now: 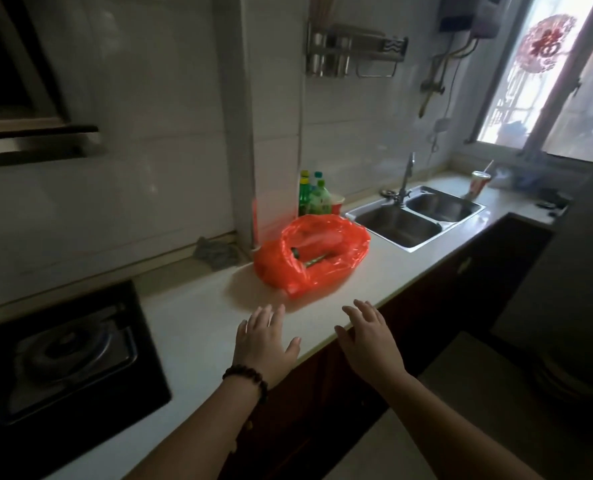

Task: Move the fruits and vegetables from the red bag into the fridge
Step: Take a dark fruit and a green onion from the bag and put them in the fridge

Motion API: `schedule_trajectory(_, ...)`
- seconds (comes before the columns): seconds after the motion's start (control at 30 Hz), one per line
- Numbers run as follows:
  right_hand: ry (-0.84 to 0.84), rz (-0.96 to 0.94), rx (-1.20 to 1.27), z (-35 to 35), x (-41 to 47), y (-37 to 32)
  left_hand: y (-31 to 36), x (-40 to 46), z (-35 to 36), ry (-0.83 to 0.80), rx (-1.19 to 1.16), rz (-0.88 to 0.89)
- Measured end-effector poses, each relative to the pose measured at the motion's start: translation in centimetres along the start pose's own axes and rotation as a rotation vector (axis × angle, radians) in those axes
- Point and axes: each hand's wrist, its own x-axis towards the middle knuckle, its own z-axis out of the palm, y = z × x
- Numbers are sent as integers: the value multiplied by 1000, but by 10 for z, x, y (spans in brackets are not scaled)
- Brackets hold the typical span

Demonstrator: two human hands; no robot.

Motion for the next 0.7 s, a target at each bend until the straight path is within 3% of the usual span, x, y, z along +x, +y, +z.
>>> schedule_trajectory(0.33, -56, -27, -9, 14, 189, 53, 14, 175, 35, 7, -72, -85)
schedule_trajectory(0.7, -192, -70, 35, 64, 320, 105, 11, 278, 70, -23, -127, -250)
